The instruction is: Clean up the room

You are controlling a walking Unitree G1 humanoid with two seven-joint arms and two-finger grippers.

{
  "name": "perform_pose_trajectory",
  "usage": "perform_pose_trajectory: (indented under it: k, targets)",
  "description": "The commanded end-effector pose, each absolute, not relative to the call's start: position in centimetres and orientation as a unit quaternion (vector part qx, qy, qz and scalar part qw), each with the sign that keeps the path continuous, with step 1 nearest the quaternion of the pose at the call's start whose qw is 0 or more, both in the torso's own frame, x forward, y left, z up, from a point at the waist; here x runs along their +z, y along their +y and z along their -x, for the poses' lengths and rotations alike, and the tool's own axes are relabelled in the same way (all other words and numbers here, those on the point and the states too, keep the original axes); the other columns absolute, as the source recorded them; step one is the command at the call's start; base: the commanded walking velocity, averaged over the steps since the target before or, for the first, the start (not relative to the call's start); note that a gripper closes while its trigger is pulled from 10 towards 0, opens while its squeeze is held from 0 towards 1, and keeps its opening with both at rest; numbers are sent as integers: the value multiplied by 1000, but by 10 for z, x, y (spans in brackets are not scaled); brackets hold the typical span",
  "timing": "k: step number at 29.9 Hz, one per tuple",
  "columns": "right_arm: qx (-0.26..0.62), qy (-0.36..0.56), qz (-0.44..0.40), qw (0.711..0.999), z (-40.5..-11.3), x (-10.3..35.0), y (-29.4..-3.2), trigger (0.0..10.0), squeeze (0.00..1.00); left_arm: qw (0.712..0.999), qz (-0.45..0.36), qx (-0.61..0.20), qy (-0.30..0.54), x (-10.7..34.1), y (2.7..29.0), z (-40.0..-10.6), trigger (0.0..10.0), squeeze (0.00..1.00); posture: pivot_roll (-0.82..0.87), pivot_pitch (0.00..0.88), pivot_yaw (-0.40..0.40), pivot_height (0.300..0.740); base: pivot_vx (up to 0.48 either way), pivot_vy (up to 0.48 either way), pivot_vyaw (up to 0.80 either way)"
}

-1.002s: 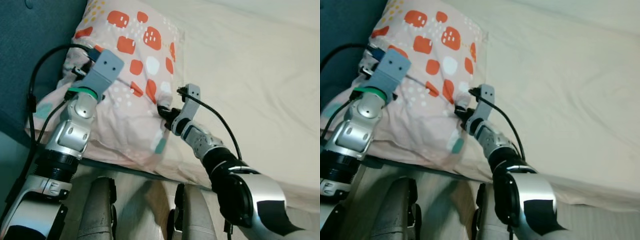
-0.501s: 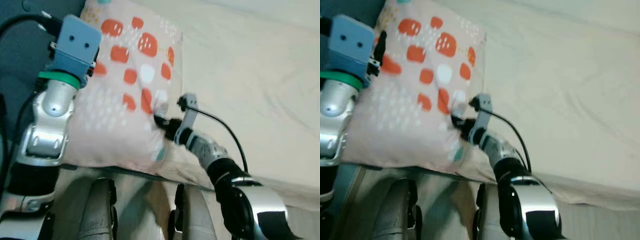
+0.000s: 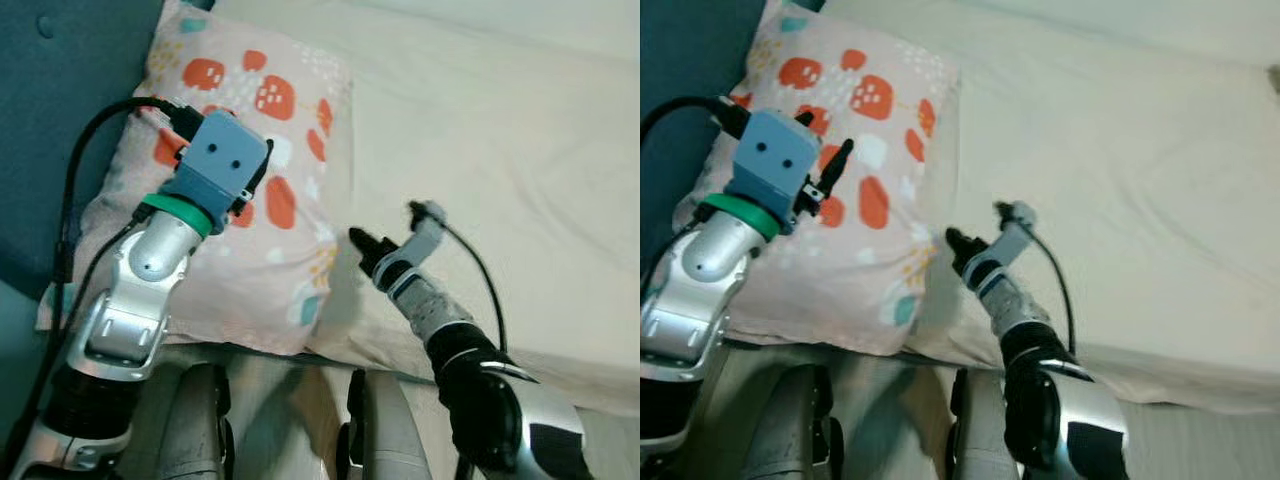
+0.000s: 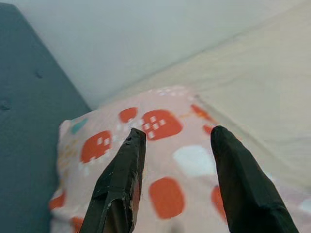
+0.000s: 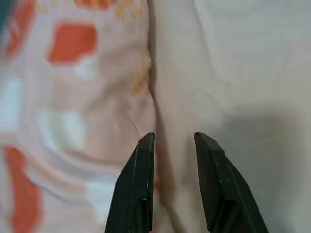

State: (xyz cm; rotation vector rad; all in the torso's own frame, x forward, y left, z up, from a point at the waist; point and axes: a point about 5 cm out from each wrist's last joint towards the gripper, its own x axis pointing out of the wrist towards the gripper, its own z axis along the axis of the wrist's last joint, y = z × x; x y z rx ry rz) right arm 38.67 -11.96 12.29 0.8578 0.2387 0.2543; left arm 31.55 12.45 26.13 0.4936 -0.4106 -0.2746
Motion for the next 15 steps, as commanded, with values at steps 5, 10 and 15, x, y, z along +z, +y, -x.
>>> perform_pose_trajectory:
  k: [5, 10, 15]
  targets:
    - [106, 116, -435, 887, -381, 113, -134, 10000, 0, 939, -240, -139, -205, 260, 121, -314, 10000, 0, 42, 143, -53, 591, 0, 0, 0]
    - [59, -78, -181, 979, -363, 143, -183, 10000, 0, 966, -139, -109, -191, 258, 130, -310, 10000, 0, 22, 137, -48, 591, 0, 0, 0]
    - [27, -221, -48, 974, -345, 192, -197, 10000, 0, 985, -17, -77, -152, 247, 142, -313, 10000, 0, -14, 115, -37, 591, 0, 0, 0]
